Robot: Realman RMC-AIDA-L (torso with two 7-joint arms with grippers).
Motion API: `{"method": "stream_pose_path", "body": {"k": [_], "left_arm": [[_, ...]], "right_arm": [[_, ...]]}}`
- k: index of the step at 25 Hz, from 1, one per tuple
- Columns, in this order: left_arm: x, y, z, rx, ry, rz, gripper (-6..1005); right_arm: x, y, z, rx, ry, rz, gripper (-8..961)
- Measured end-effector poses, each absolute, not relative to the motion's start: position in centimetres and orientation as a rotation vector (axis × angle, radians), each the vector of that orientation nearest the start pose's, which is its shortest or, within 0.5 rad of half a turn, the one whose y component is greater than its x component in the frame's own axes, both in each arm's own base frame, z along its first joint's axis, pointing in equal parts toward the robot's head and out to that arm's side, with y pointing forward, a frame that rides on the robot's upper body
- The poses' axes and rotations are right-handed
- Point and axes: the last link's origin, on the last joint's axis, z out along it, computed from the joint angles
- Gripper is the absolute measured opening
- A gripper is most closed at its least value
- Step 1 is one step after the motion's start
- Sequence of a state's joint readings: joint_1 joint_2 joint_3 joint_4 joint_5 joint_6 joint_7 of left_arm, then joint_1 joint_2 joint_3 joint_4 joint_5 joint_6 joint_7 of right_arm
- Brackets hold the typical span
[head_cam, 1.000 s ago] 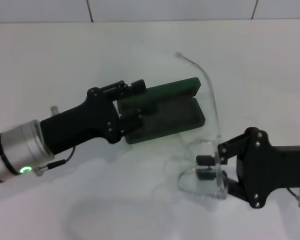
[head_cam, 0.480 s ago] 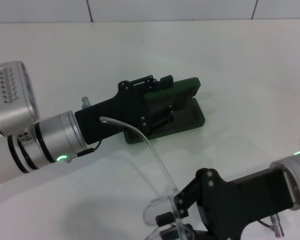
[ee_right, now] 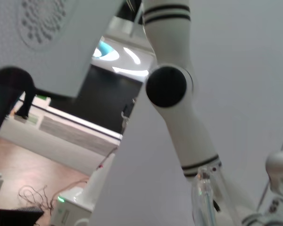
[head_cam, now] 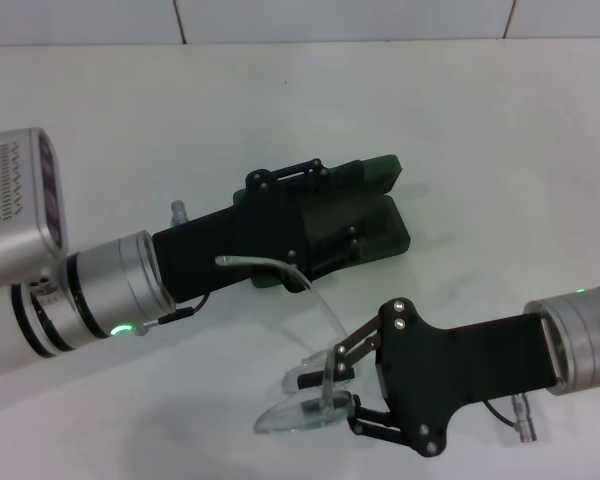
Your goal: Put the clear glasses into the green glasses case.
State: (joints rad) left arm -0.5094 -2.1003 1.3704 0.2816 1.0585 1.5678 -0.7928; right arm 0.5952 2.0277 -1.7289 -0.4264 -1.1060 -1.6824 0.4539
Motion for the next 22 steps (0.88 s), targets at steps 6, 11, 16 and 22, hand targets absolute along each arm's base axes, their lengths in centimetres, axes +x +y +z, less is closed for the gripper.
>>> {"method": "stream_pose_path", "body": {"k": [6, 11, 16, 22], "left_arm": [[-21.5, 28.7, -6.4, -2.570, -0.239, -1.274, 530], [-21.8, 28.3, -6.2, -2.559, -0.242, -1.290, 530], [-22.1, 28.0, -5.9, -2.552, -0.246, -1.296, 530], [-22.1, 28.0, -5.9, -2.553, -0.247, -1.294, 531]], "right_arm": [[18.6, 26.7, -7.4, -2.846, -0.683, 1.156, 198], [19.1, 27.1, -7.8, -2.841, -0.647, 1.095, 202], [19.6, 27.6, -7.8, -2.815, -0.593, 1.051, 205], [20.0, 27.8, -7.9, -2.790, -0.574, 1.014, 210]]}}
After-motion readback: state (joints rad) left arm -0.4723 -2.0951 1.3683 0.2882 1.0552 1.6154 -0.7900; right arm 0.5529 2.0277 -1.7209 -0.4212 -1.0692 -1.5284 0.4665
